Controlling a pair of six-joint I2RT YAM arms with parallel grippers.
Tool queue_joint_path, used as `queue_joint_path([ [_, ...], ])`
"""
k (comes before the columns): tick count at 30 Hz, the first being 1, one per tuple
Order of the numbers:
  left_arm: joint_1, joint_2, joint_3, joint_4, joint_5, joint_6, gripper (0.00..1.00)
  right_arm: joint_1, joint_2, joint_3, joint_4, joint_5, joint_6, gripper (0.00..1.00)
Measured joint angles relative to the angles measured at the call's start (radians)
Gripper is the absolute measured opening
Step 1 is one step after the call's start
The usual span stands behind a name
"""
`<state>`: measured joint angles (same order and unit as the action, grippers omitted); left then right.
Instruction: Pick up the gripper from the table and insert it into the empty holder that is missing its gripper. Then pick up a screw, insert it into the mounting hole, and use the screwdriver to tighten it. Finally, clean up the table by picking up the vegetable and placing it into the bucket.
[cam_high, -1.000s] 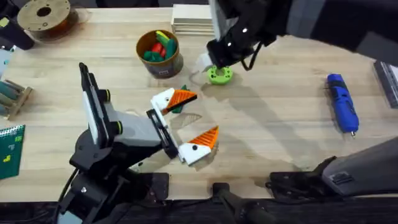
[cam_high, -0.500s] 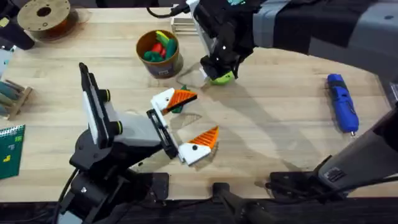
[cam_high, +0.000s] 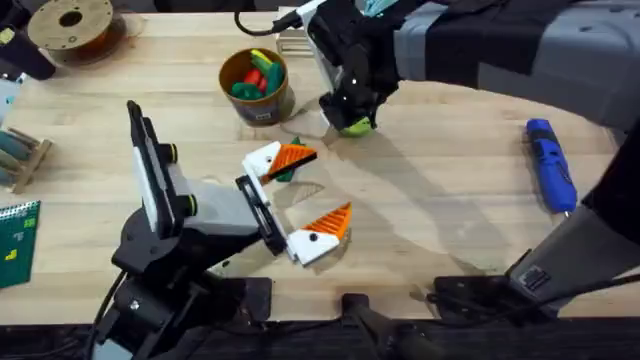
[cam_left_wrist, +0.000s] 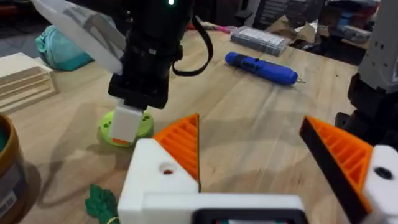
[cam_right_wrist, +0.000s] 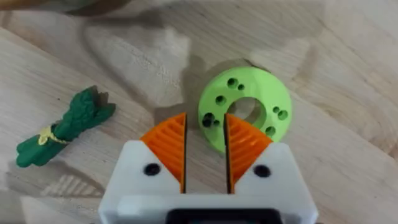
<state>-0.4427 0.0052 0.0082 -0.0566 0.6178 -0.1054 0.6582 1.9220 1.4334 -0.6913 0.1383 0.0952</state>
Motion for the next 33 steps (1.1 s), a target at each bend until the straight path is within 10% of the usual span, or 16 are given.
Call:
queue_joint_path([
  [33, 0.0, 0.0, 0.0, 0.0, 0.0, 0.0, 0.989, 0.0, 0.028, 0.032, -0.021, 0.05, -0.003, 0.008],
])
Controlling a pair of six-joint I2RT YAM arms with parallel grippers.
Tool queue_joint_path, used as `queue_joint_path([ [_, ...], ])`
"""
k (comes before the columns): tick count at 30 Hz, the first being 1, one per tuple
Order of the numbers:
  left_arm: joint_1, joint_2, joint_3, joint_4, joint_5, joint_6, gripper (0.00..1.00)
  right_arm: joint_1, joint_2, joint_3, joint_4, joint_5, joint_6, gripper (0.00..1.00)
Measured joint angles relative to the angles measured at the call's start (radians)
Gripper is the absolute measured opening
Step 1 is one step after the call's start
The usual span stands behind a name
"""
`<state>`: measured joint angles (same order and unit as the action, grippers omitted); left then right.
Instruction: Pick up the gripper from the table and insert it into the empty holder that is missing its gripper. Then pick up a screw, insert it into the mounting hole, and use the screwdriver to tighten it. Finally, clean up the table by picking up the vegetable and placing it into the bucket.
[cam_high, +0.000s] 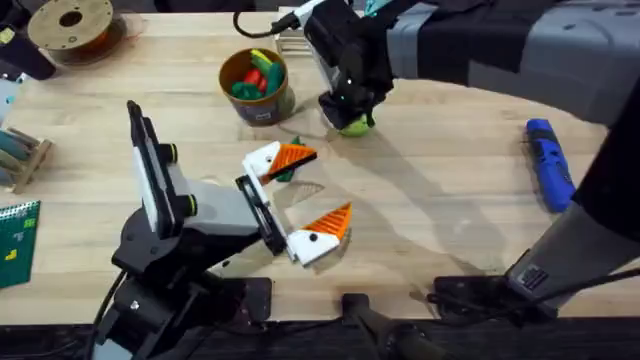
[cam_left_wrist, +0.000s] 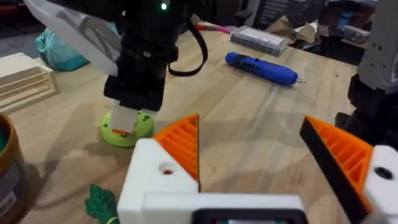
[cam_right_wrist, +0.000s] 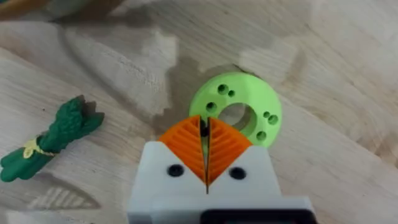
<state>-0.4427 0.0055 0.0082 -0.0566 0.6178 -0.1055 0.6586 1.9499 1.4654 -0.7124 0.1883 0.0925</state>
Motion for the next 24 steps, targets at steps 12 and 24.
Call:
queue_joint_path([
  [12, 0.0, 0.0, 0.0, 0.0, 0.0, 0.0, 0.987, 0.0, -0.239, 0.117, -0.185, -0.078, -0.046, 0.008],
  [24, 0.0, 0.0, 0.0, 0.0, 0.0, 0.0, 0.987, 0.116, -0.327, 0.307, -0.418, -0.41, -0.086, 0.008],
])
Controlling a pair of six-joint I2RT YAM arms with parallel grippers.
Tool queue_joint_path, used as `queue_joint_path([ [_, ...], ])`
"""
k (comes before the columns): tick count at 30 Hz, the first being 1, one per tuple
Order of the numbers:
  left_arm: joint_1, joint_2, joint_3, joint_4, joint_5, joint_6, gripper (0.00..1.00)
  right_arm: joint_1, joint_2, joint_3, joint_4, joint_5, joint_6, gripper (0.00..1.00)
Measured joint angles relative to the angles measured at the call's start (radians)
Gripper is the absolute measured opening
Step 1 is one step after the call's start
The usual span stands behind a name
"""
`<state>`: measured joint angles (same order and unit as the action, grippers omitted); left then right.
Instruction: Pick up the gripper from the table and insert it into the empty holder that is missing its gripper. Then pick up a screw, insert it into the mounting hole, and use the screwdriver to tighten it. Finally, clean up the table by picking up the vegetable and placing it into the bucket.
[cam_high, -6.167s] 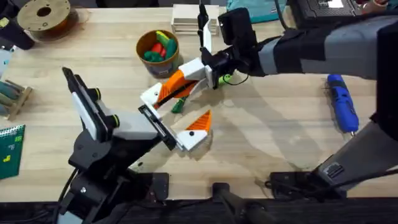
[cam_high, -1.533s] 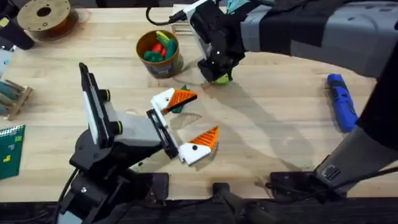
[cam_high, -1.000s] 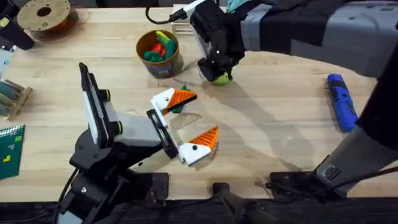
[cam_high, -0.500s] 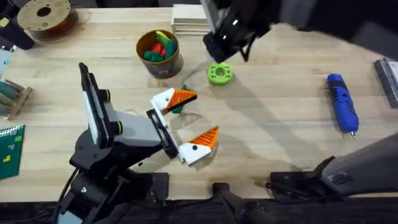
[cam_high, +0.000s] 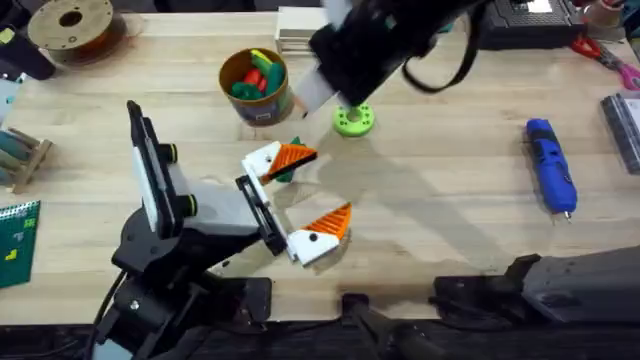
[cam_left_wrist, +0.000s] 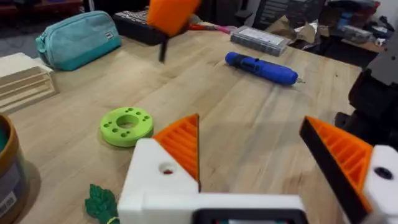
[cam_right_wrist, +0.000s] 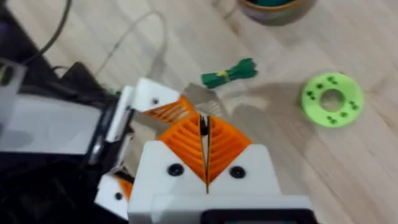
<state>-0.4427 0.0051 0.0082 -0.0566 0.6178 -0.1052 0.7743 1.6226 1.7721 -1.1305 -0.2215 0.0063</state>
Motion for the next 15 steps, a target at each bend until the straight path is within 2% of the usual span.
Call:
queue_joint_path([
  [6, 0.0, 0.0, 0.0, 0.0, 0.0, 0.0, 0.987, 0.092, 0.01, 0.0, 0.007, -0.029, 0.0, 0.008],
  [15, 0.0, 0.0, 0.0, 0.0, 0.0, 0.0, 0.987, 0.138, 0.074, 0.0, 0.035, -0.031, 0.0, 0.008],
])
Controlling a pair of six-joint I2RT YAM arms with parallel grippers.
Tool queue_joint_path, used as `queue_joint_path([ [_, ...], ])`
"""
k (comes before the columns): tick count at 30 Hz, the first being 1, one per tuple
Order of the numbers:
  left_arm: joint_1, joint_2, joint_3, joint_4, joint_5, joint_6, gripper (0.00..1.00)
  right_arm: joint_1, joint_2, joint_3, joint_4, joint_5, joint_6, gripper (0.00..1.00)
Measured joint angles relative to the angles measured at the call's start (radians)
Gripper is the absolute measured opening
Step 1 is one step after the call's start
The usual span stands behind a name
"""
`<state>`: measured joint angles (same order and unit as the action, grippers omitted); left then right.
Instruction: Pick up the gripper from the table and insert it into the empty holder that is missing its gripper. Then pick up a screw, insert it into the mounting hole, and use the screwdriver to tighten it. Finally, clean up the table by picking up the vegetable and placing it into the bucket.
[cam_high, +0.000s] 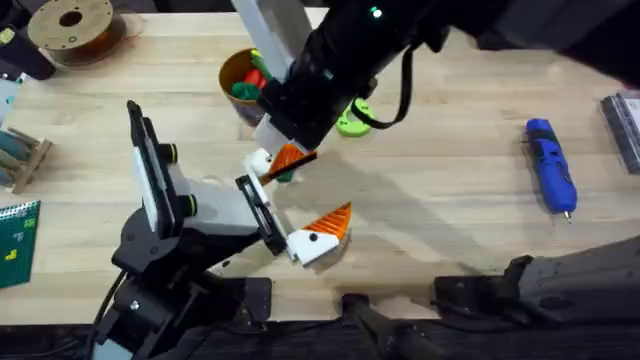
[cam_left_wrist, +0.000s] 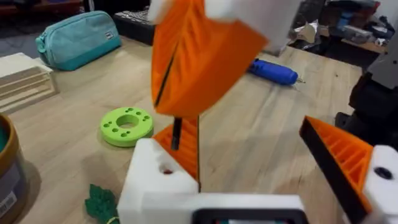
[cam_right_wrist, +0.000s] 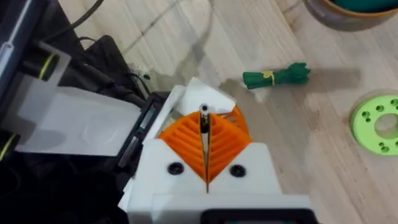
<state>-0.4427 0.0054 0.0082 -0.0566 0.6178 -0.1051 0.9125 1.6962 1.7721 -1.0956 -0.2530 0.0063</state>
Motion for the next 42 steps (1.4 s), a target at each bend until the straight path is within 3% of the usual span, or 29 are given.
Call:
queue_joint_path([
  [42, 0.0, 0.0, 0.0, -0.001, -0.001, -0.009, 0.987, 0.007, 0.053, 0.0, 0.013, -0.01, 0.001, 0.008],
])
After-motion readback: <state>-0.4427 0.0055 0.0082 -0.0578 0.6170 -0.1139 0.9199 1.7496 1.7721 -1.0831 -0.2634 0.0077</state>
